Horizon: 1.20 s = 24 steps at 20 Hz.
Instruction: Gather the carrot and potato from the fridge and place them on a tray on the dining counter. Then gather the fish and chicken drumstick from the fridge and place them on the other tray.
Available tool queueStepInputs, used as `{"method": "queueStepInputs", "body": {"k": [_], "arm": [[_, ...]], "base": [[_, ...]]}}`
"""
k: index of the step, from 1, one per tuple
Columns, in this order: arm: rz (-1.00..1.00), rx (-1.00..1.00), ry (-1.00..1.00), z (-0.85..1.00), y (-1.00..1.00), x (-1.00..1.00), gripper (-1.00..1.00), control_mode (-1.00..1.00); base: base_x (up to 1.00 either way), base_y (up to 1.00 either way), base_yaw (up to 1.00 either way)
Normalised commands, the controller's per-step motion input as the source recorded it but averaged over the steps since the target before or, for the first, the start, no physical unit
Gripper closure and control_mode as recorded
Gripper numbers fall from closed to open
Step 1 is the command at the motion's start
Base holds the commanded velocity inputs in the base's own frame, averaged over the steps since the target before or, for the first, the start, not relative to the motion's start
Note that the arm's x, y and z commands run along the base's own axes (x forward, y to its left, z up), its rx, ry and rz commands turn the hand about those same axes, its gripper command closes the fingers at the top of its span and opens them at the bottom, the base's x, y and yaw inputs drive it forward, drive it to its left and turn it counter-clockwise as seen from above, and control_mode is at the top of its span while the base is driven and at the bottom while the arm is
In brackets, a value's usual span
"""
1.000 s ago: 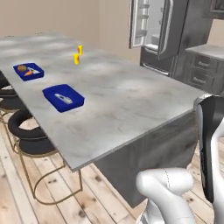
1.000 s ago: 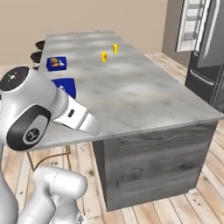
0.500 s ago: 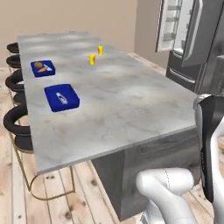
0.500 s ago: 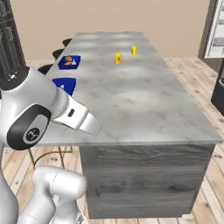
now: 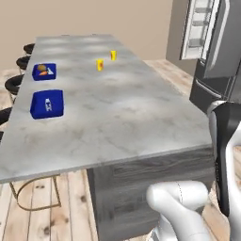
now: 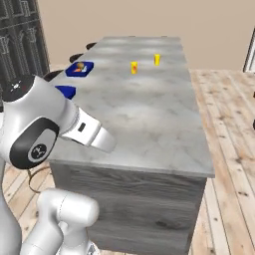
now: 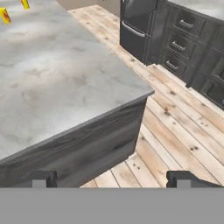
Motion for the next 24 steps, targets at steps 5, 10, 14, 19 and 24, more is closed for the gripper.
{"method": "queueStepInputs", "body": {"k": [5,10,14,19,24], "arm": [[0.0,0.0,0.0,0.0,0.0,0.0,-1.0,1.0],[0.0,0.0,0.0,0.0,0.0,0.0,-1.0,1.0],[0.0,0.0,0.0,0.0,0.0,0.0,-1.0,1.0],[0.0,0.0,0.0,0.0,0.0,0.0,-1.0,1.0],[0.0,0.0,0.0,0.0,0.0,0.0,-1.0,1.0]], "base": [[0.03,-1.0,0.22],[0.03,-1.0,0.28],[0.13,-0.96,0.32],[0.16,-0.88,0.35],[0.27,-0.81,0.36]]}}
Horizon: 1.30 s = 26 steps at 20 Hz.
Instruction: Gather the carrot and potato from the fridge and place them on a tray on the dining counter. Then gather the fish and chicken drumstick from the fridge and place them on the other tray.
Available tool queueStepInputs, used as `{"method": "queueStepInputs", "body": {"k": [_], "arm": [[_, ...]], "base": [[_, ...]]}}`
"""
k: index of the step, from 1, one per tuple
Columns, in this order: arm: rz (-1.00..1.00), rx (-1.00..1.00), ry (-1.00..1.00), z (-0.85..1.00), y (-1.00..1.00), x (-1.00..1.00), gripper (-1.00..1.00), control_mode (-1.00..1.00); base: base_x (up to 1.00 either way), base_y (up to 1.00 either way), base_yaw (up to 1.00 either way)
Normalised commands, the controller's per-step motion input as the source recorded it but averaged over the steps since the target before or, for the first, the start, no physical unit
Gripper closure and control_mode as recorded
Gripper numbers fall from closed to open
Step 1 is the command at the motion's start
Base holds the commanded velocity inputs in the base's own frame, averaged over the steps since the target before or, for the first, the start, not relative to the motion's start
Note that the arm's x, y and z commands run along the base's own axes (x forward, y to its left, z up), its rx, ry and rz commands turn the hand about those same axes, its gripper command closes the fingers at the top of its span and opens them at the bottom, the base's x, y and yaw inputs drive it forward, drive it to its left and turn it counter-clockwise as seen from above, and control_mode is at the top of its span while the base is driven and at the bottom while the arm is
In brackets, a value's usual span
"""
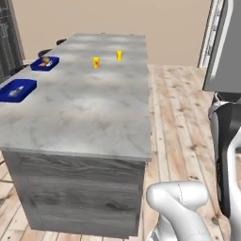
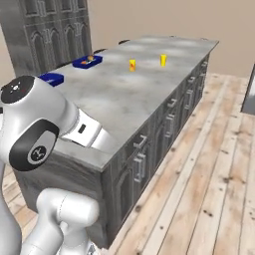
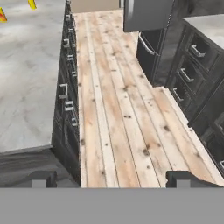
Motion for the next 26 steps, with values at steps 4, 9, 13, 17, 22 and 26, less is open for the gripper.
{"method": "queueStepInputs", "body": {"k": [4,9,13,17,22,26], "arm": [[0.0,0.0,0.0,0.0,0.0,0.0,-1.0,1.0],[0.0,0.0,0.0,0.0,0.0,0.0,-1.0,1.0],[0.0,0.0,0.0,0.0,0.0,0.0,-1.0,1.0],[0.0,0.0,0.0,0.0,0.0,0.0,-1.0,1.0],[0.0,0.0,0.0,0.0,0.0,0.0,-1.0,1.0],[0.0,0.0,0.0,0.0,0.0,0.0,-1.0,1.0]], "base": [[0.36,-0.77,0.36],[0.45,-0.77,0.34],[0.63,-0.76,0.29],[0.72,-0.67,0.25],[0.78,-0.6,0.23],[0.65,-0.92,0.19]]}}
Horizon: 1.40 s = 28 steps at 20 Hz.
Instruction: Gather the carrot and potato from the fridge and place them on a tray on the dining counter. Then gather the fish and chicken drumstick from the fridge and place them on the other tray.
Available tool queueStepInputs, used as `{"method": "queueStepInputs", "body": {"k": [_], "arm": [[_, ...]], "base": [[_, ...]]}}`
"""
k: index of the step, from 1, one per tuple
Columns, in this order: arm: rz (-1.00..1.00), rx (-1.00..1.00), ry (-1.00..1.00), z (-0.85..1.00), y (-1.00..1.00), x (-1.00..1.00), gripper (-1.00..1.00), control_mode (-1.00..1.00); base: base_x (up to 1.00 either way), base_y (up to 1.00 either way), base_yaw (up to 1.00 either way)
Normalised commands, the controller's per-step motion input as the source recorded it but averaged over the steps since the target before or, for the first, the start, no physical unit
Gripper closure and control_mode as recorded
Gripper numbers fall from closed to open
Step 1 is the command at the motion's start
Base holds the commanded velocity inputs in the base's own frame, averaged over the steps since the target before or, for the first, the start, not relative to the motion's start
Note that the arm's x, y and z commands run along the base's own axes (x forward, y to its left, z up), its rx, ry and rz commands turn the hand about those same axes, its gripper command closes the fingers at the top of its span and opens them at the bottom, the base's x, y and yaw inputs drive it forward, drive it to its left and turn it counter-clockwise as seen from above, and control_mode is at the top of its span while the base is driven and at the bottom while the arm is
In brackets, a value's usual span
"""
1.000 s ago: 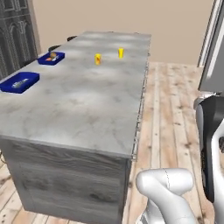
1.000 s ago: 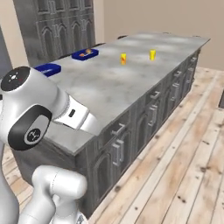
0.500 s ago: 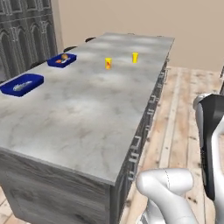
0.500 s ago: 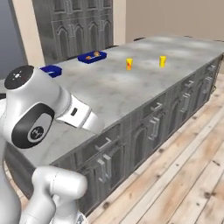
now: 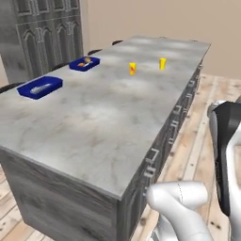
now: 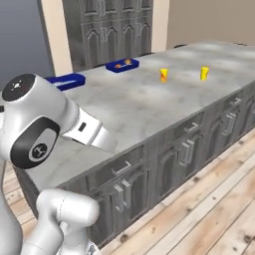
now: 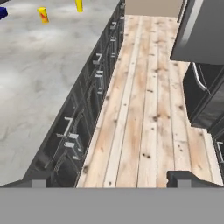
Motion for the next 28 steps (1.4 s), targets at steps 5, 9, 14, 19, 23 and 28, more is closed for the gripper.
{"method": "queueStepInputs", "body": {"k": [5,9,14,19,23,28], "arm": [[0.0,0.0,0.0,0.0,0.0,0.0,-1.0,1.0],[0.0,0.0,0.0,0.0,0.0,0.0,-1.0,1.0],[0.0,0.0,0.0,0.0,0.0,0.0,-1.0,1.0],[0.0,0.0,0.0,0.0,0.0,0.0,-1.0,1.0],[0.0,0.0,0.0,0.0,0.0,0.0,-1.0,1.0],[0.0,0.0,0.0,0.0,0.0,0.0,-1.0,1.0]], "base": [[0.2,-1.0,0.16],[-0.09,-0.96,0.1],[0.73,-0.68,0.11],[0.74,-0.65,0.06],[0.88,-0.48,-0.03],[1.0,-0.17,-0.13]]}}
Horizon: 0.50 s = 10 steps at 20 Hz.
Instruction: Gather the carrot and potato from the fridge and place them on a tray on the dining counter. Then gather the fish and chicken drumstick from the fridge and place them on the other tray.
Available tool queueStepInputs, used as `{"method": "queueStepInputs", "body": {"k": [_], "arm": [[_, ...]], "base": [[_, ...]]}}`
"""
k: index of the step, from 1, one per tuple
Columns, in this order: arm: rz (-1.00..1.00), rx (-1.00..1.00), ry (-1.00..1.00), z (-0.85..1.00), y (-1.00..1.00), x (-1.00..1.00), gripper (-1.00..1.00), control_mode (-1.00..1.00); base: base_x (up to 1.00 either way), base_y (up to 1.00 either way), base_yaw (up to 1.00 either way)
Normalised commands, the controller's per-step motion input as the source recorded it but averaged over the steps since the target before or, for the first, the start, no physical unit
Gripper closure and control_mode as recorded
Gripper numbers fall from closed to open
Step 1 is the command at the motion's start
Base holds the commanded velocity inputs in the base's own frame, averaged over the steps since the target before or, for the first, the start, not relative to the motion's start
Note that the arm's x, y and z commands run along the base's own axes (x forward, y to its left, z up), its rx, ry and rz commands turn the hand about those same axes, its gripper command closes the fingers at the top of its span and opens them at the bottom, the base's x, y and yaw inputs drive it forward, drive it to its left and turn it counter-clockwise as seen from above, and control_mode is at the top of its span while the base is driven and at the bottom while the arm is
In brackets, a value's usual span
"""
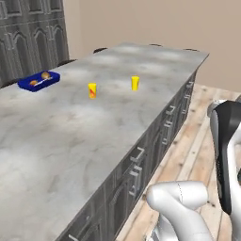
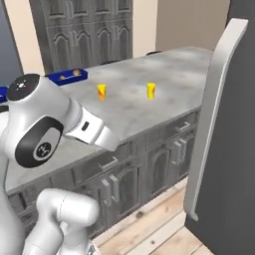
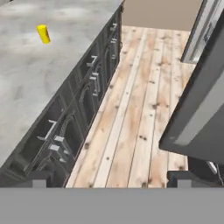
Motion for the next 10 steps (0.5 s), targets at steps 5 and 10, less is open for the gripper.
{"method": "queueStepInputs", "body": {"k": [5,10], "arm": [[0.0,0.0,0.0,0.0,0.0,0.0,-1.0,1.0],[0.0,0.0,0.0,0.0,0.0,0.0,-1.0,1.0]], "base": [[0.91,-0.09,-0.21],[0.55,-0.49,-0.14]]}}
